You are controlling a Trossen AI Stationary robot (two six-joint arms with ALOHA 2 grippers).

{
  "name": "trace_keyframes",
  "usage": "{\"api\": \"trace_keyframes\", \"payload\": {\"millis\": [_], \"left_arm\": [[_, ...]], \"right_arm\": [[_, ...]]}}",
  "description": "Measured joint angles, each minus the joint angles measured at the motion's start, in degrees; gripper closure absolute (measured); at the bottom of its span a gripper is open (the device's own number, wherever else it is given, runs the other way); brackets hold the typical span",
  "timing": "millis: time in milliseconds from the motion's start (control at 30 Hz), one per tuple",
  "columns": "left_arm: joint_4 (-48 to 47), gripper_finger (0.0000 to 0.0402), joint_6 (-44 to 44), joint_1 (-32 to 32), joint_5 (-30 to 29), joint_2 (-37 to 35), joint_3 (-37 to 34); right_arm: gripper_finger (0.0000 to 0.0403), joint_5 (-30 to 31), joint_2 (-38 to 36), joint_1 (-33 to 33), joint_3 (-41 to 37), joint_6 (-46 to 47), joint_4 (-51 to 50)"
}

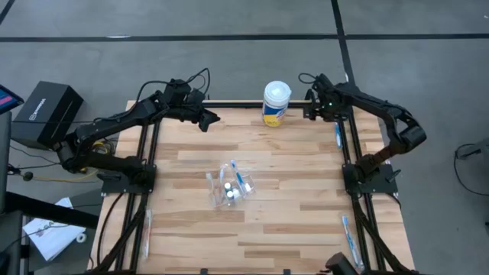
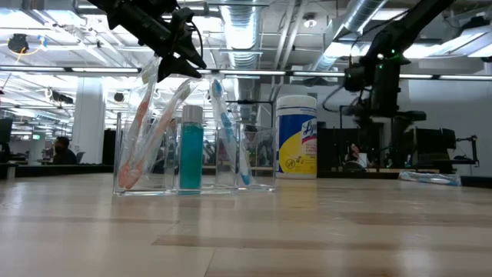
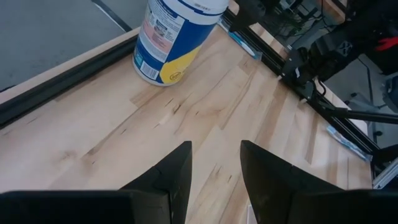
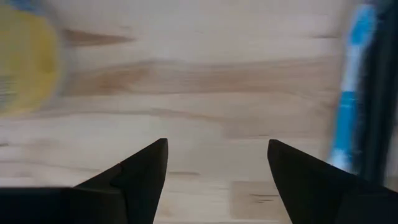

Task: Pick & Place toothbrushing station
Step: Put the top blue toothbrush into the transparent organizer

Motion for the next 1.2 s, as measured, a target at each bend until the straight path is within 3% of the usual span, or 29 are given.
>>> {"api": "trace_keyframes", "payload": {"millis": [133, 333, 467, 733, 1000, 1200], "left_arm": [[0.47, 0.0271, 0.0, 0.69, -0.01, 0.0, 0.02], [0.92, 0.0271, 1.05, 2.81, 3.31, 0.0, 0.02], [0.91, 0.0271, 2.39, 4.03, 5.86, 0.0, 0.02], [0.86, 0.0271, 4.41, 5.62, 10.86, 0.0, 0.04], [0.82, 0.0271, 5.75, 5.62, 12.8, 0.0, 0.04], [0.82, 0.0271, 5.75, 5.78, 12.91, 0.0, 0.04]], "right_arm": [[0.0138, 0.45, -1.57, 3.32, 0.02, 5.09, -0.57], [0.0138, 6.84, -5.22, 7.23, -2.58, 13.66, -7.36], [0.0138, 10.04, -7.83, 5.9, -6.23, 18.57, -6.96], [0.0138, 11.0, -9.42, -0.53, -11.47, 17.21, -9.52], [0.0138, 11.27, -7.92, -0.9, -12.01, 15.61, -8.49], [0.0138, 9.64, -5.24, -0.1, -16.66, 16.06, -5.16]]}}
